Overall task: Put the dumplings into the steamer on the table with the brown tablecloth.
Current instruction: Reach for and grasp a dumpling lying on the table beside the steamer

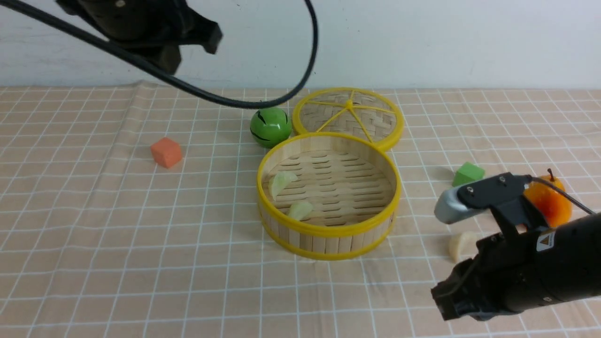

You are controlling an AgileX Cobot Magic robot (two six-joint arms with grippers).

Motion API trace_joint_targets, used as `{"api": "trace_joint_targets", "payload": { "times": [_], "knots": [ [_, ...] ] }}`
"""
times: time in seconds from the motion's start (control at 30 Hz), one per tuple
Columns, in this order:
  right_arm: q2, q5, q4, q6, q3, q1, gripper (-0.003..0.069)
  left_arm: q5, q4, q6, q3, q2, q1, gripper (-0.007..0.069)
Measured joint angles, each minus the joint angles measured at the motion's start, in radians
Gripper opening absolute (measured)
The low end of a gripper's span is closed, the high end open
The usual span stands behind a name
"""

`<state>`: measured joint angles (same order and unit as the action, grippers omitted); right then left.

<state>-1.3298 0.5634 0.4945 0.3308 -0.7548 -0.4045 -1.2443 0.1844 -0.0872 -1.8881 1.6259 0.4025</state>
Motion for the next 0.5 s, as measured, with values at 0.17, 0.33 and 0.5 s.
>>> {"api": "trace_joint_targets", "payload": {
  "times": [0.17,0.33,0.5],
  "knots": [
    [-0.042,0.0,-0.003,0.0,0.0,0.002,0.0112,-0.001,0.005,-0.016,0.177,-0.221,0.0,-0.0013],
    [-0.043,0.0,-0.013,-0.023,0.0,0.08,0.0195,0.042,0.013,-0.051,0.442,-0.496,0.001,-0.0013],
    [-0.043,0.003,-0.024,-0.065,0.0,0.223,0.0344,0.235,0.037,-0.062,0.784,-0.751,0.001,-0.0013]
  ]
}}
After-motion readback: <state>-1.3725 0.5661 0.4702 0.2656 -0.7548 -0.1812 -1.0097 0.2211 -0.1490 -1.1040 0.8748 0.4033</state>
